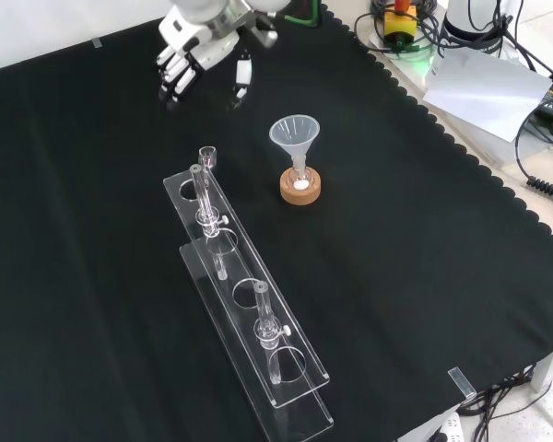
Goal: Remove the funnel from the round-bottom flask.
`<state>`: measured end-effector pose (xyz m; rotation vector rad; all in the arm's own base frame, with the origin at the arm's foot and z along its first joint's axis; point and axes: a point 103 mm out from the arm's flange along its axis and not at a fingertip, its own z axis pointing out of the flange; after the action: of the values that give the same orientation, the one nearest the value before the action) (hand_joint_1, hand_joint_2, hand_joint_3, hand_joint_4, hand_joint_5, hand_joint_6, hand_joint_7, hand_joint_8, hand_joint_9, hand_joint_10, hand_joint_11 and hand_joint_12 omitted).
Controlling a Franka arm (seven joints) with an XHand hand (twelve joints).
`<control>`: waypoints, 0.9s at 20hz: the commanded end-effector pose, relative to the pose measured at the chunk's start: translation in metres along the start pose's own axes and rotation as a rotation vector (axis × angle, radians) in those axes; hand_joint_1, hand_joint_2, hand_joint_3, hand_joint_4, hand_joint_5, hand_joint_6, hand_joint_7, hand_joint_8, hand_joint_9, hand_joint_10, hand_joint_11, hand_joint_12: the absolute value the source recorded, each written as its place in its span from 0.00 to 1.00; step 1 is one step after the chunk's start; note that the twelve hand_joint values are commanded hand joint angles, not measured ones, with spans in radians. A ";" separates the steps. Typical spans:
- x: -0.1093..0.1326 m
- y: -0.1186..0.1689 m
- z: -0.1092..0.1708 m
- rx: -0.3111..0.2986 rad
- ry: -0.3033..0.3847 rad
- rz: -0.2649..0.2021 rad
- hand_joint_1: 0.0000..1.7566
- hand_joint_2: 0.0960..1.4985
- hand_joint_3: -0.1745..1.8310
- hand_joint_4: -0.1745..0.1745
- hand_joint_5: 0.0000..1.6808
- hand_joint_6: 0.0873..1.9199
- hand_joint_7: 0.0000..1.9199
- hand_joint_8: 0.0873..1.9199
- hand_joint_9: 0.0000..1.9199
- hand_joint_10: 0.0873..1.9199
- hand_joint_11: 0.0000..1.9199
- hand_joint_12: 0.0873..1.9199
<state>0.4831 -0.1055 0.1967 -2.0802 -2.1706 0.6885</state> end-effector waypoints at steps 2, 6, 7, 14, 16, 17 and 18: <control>0.000 -0.058 -0.020 -0.038 0.012 0.040 0.41 0.42 0.35 0.37 0.23 0.09 0.07 0.33 0.20 0.33 0.07 0.72; 0.008 -0.080 -0.030 -0.046 0.026 0.031 0.40 0.42 0.35 0.36 0.23 0.08 0.07 0.32 0.22 0.32 0.08 0.71; 0.011 -0.084 -0.031 -0.047 0.031 0.027 0.40 0.42 0.35 0.36 0.23 0.08 0.07 0.32 0.22 0.32 0.08 0.71; 0.035 -0.110 -0.038 -0.025 0.077 -0.042 0.35 0.43 0.36 0.35 0.14 0.01 0.10 0.32 0.26 0.29 0.14 0.70; 0.041 -0.115 -0.039 -0.011 0.089 -0.062 0.34 0.43 0.35 0.36 0.13 0.00 0.09 0.32 0.25 0.29 0.13 0.70; 0.044 -0.117 -0.040 0.005 0.095 -0.072 0.33 0.43 0.35 0.36 0.12 0.00 0.09 0.32 0.24 0.29 0.13 0.70; 0.050 -0.119 -0.042 0.016 0.097 -0.074 0.33 0.43 0.35 0.37 0.11 0.00 0.08 0.32 0.23 0.29 0.12 0.70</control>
<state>0.3939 -0.0647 0.2623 -2.0499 -2.1783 0.5698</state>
